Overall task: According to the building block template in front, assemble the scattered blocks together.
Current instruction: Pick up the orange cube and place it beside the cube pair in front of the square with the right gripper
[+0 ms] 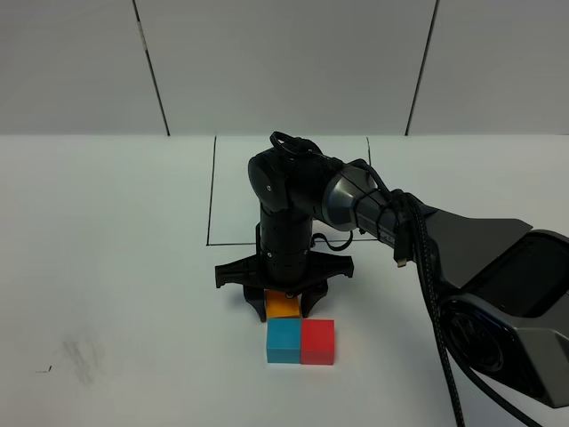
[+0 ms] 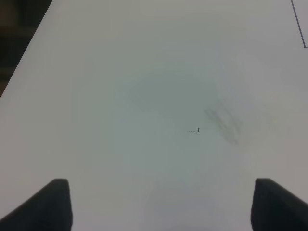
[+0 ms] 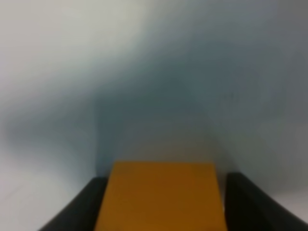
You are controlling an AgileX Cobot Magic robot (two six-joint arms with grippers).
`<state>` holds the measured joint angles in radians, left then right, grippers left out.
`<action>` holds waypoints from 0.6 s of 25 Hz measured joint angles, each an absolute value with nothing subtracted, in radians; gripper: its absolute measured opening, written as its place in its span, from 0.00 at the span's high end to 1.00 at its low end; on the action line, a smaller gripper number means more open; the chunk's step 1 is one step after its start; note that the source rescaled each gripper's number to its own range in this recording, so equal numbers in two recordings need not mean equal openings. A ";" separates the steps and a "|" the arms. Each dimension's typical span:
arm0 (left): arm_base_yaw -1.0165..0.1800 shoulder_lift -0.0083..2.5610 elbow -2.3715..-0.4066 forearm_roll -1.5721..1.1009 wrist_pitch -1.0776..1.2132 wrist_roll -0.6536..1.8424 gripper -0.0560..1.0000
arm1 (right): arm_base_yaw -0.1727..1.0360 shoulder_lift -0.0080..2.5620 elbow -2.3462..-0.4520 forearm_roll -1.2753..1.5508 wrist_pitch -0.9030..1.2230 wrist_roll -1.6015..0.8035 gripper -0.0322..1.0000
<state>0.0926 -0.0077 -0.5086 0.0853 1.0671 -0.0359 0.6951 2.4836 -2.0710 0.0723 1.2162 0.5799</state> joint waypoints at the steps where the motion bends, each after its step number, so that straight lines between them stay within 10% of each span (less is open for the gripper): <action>1: 0.093 -0.008 -0.509 0.085 1.067 -0.036 0.27 | 0.695 2.484 -2.071 0.072 1.216 0.581 0.82; 15: 0.093 -0.008 -0.509 0.085 1.067 -0.036 0.27 | 0.695 2.484 -2.071 0.031 1.211 0.624 0.81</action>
<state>0.0926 -0.0077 -0.5086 0.0853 1.0671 -0.0359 0.6951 2.4836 -2.0710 0.0309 1.2111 0.6240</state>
